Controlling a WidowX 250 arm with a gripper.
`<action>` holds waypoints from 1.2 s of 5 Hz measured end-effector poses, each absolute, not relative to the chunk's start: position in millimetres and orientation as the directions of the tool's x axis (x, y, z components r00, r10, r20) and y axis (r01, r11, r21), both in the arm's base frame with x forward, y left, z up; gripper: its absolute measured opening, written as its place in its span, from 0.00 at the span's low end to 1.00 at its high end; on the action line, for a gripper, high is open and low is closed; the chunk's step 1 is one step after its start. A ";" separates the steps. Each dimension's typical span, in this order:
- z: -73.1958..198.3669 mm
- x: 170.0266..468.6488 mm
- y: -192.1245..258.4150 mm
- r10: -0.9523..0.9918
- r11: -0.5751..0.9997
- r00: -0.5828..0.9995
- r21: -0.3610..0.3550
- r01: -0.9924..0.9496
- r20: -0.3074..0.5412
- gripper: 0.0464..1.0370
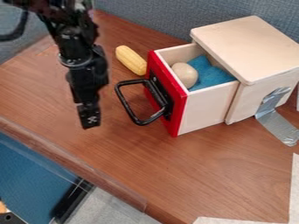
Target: Close the drawer
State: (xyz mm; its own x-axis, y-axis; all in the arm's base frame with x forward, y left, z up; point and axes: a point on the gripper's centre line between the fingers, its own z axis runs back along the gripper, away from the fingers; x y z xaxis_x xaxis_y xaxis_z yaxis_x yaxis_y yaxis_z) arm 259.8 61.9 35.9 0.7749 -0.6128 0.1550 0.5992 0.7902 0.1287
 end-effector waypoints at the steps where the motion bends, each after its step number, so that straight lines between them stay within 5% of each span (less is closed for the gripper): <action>1: 30.8 271.5 55.5 -0.613 0.790 0.769 0.140 0.597 0.180 0.96; 6: 13.3 318.5 41.5 -0.582 0.813 0.782 0.167 0.557 0.225 0.96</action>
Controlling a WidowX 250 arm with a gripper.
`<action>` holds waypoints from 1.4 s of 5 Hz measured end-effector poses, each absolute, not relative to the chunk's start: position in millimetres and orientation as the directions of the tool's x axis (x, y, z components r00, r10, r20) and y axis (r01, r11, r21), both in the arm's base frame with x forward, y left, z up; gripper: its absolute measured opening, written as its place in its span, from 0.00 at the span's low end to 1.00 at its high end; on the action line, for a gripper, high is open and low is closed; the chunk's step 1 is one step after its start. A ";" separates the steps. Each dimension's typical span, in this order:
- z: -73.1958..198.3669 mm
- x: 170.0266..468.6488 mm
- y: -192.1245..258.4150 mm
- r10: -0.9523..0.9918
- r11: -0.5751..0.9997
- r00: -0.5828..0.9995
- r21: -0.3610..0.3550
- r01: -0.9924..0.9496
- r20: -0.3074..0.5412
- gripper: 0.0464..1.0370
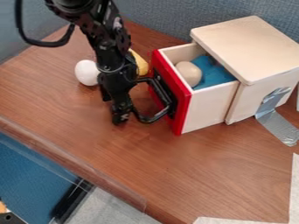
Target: Close the drawer
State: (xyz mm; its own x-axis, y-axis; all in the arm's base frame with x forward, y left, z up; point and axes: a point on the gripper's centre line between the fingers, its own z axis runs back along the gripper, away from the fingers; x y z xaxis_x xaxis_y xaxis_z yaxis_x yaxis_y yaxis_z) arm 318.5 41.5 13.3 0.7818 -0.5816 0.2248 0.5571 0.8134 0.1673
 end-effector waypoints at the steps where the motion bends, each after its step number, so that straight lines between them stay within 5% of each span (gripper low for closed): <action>1: 22.3 336.9 26.8 -0.576 0.818 0.774 0.175 0.549 0.263 0.96; 7: 17.6 373.7 -12.6 -0.577 0.816 0.759 0.233 0.528 0.302 0.96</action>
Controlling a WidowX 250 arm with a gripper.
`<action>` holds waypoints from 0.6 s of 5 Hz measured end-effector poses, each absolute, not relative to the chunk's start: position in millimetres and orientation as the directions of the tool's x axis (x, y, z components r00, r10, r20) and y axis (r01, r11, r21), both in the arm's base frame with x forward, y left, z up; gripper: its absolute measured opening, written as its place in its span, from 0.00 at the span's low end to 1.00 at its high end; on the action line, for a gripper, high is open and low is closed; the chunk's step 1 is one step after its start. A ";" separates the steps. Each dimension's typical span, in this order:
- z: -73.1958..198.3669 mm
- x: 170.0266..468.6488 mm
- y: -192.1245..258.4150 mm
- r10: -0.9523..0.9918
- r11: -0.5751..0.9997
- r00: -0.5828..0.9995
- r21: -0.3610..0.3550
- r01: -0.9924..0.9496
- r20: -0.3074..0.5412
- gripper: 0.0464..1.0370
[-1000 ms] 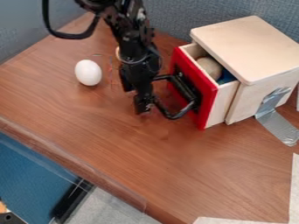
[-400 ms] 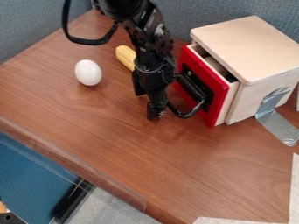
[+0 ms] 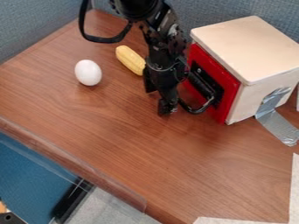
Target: Close the drawer
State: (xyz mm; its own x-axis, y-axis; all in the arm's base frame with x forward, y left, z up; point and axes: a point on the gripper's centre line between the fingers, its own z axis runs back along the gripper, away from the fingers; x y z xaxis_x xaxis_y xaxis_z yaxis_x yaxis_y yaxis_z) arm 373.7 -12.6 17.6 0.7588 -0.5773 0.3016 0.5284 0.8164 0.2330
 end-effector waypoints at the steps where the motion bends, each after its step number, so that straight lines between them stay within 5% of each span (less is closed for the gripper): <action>1: 17.7 381.1 -15.7 -0.573 0.820 0.758 0.229 0.525 0.312 0.96; 3: 18.8 372.8 -18.1 -0.551 0.835 0.779 0.194 0.515 0.300 0.96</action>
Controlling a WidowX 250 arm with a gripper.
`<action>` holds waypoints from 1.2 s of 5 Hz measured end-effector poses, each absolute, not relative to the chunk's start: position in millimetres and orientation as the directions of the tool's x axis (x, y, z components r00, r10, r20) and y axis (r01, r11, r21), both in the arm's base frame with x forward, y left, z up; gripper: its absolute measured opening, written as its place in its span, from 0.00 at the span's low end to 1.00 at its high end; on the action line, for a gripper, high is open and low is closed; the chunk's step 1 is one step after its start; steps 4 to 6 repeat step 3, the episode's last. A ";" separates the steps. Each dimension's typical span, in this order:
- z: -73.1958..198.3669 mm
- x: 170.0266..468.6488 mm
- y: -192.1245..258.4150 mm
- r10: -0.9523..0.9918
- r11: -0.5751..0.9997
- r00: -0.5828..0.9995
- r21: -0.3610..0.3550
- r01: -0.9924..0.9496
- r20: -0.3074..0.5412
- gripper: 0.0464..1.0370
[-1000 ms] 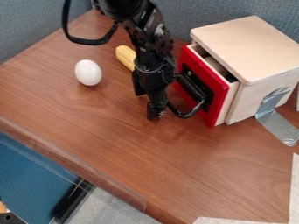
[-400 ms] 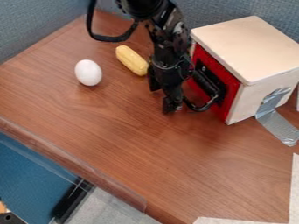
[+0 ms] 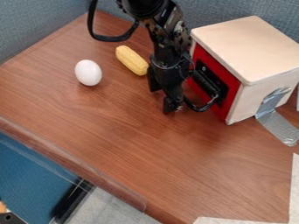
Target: Close the drawer
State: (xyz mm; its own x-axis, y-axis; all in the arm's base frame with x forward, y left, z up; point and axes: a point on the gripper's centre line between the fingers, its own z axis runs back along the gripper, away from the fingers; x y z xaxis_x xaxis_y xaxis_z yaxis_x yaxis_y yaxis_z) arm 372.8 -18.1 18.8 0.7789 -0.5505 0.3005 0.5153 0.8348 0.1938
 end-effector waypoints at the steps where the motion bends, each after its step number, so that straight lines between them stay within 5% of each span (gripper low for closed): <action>1: 50.2 350.0 -10.1 -0.527 0.849 0.790 0.167 0.501 0.311 0.96; 3: 92.6 306.8 -2.7 -0.538 0.841 0.787 0.127 0.526 0.302 0.96; 6: 92.6 306.8 -2.7 -0.538 0.841 0.787 0.127 0.526 0.302 0.96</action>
